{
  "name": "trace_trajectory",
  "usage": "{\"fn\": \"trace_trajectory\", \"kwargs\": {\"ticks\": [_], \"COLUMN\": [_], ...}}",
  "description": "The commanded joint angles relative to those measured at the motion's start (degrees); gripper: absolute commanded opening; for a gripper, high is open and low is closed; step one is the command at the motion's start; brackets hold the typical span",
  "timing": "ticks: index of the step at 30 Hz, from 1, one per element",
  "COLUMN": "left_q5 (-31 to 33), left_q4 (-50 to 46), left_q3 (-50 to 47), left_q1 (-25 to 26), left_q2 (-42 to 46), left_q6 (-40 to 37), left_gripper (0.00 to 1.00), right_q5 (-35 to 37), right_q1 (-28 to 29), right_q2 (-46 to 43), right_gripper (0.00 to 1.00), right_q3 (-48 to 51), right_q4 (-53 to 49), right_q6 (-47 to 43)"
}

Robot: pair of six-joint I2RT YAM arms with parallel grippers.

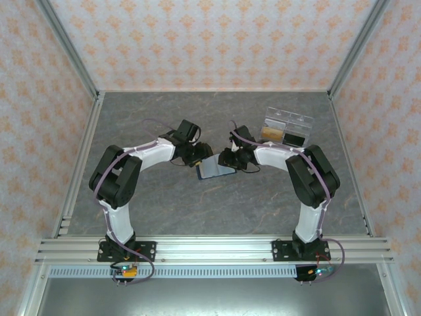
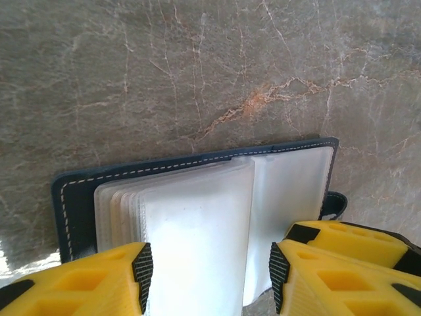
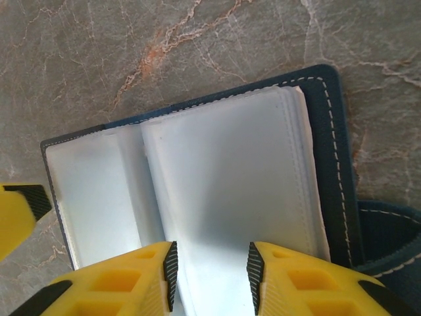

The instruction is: Take the credit cards out of the card holder

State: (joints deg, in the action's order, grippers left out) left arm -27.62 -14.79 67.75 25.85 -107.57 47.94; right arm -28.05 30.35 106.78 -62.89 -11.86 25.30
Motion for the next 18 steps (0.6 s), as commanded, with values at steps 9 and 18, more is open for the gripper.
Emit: {"fn": "trace_trajectory", "kwargs": {"ticks": [9,18], "left_q5": [2.27,5.07], "left_q4": [-3.14,-5.68], "left_q3": [1.45,1.05], "left_q1": [0.38,0.36], "left_q2": [-0.88,1.47], "left_q6": [-1.82,-3.25], "left_gripper": [0.54,0.56], "right_q5": [2.82,3.11], "right_q1": [0.02,0.04], "right_q2": [2.90,3.61], "right_gripper": [0.36,0.36], "right_q3": [-1.08,-1.48], "right_q4": [-4.15,-4.71], "right_q6": [-0.72,-0.62]}}
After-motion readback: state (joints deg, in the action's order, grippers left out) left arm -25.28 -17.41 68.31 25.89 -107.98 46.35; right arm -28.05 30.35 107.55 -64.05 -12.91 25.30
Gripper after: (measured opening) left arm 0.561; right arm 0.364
